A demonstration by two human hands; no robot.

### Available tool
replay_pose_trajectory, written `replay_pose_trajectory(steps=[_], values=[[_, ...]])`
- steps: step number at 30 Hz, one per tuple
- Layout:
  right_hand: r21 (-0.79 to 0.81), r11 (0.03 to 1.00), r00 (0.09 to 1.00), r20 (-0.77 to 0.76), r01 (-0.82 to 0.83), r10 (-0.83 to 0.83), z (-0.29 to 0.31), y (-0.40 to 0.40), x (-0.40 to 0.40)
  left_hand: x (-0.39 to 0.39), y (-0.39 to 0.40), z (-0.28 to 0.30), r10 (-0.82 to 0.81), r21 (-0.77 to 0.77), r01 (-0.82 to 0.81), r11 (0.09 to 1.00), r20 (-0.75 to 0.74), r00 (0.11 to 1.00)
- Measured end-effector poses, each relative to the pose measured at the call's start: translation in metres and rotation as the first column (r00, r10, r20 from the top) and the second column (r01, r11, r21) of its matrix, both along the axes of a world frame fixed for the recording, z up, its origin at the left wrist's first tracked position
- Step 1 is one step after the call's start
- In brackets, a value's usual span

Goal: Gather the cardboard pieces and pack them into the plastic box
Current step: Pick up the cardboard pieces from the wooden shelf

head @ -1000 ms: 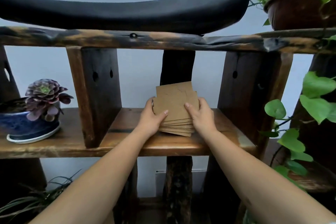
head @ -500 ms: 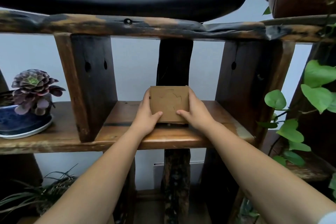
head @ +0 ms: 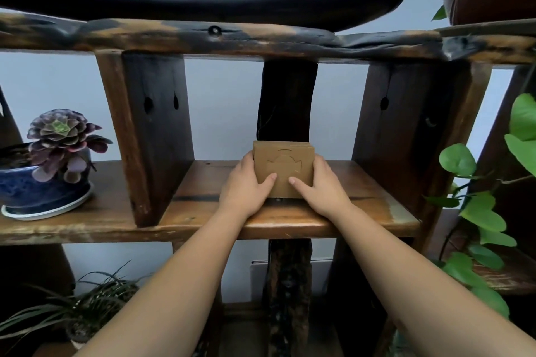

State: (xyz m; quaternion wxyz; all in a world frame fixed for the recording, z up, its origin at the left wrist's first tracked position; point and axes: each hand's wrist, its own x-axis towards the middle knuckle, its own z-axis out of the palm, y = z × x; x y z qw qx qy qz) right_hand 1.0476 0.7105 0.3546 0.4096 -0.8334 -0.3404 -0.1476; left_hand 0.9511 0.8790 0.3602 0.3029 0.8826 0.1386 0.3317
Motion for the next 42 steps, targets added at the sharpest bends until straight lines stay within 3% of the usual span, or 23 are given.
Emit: replay_pose_trajectory(steps=[6, 12, 22, 27, 30, 33, 36, 42], values=[[0.070, 0.997, 1.000, -0.008, 0.020, -0.020, 0.004, -0.004, 0.000, -0.002, 0.003, 0.000, -0.201, -0.162, 0.194, 0.967, -0.023, 0.979], [0.033, 0.995, 0.976, -0.197, -0.089, 0.094, 0.005, -0.008, 0.008, -0.004, 0.000, 0.003, -0.236, -0.285, 0.207, 0.936, -0.075, 0.969], [0.038, 0.997, 0.961, -0.267, -0.064, 0.072, 0.006, -0.008, 0.008, -0.005, -0.006, 0.008, -0.163, -0.241, 0.111, 0.964, -0.206, 0.965], [-0.036, 0.994, 0.956, -0.279, -0.106, 0.092, 0.016, -0.020, 0.003, -0.018, -0.011, 0.010, -0.169, -0.227, 0.126, 0.966, -0.178, 0.969], [0.070, 0.988, 0.944, -0.294, -0.136, 0.150, 0.019, -0.034, -0.014, -0.037, -0.013, 0.015, -0.204, -0.247, 0.172, 0.954, -0.111, 0.973], [0.200, 0.962, 0.903, -0.350, -0.188, 0.249, 0.024, -0.050, -0.042, -0.063, -0.019, 0.027, -0.298, -0.348, 0.266, 0.899, -0.042, 0.954], [0.276, 0.932, 0.866, -0.377, -0.234, 0.329, 0.030, -0.062, -0.072, -0.090, -0.034, 0.033, -0.403, -0.558, 0.390, 0.733, 0.106, 0.909], [0.380, 0.911, 0.866, -0.387, -0.162, 0.316, 0.021, -0.082, -0.134, -0.133, -0.063, 0.022, -0.401, -0.690, 0.444, 0.572, 0.237, 0.885]])
